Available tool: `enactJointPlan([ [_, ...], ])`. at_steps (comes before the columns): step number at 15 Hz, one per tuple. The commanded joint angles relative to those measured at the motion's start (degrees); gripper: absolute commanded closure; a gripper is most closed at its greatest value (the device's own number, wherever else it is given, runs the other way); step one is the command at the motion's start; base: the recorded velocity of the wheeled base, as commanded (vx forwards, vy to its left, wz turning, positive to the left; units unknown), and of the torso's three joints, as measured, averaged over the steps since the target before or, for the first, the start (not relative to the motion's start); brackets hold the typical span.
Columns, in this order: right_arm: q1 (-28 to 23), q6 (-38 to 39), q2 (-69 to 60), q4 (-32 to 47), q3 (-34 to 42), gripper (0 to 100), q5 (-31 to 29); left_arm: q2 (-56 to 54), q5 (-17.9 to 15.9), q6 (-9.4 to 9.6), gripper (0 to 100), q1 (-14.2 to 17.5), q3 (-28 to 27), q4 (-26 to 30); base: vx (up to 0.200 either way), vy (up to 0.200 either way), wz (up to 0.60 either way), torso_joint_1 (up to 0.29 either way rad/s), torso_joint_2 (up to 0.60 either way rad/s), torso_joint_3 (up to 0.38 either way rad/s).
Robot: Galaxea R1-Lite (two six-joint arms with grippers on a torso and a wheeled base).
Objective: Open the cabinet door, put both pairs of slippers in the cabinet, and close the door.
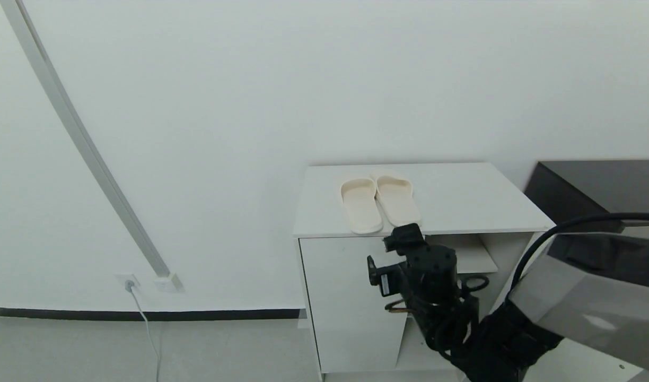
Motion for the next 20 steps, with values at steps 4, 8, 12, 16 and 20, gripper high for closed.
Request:
enactJointPlan([
  [4,-1.0,8.1,-9.2,25.4,-19.8,0,-0.1,0.1,0.0,-0.07,100,0.0,0.0,0.0,0.0,0.0,0.0,0.0,0.0,0.0],
  [8,-1.1,8.2,-8.7,25.9,-19.2,0,0.0,0.1,0.0,-0.07,100,0.0,0.0,0.0,0.0,0.0,0.0,0.0,0.0,0.0],
  [12,-1.4,8.3,-7.9,25.2,-17.1,0,0.0,0.1,0.1,-0.25,100,0.0,0.0,0.0,0.15,0.0,0.0,-0.001,0.0,0.004],
  [16,-1.4,8.3,-6.0,24.7,-16.2,0,0.2,0.1,0.1,-0.25,100,0.0,0.0,0.0,0.2,0.0,0.0,0.002,0.0,0.004],
  [20,-2.3,8.2,-2.3,22.7,-16.2,0,2.5,0.1,0.1,-0.34,100,0.0,0.0,0.0,0.1,0.0,0.0,0.002,0.0,0.001],
])
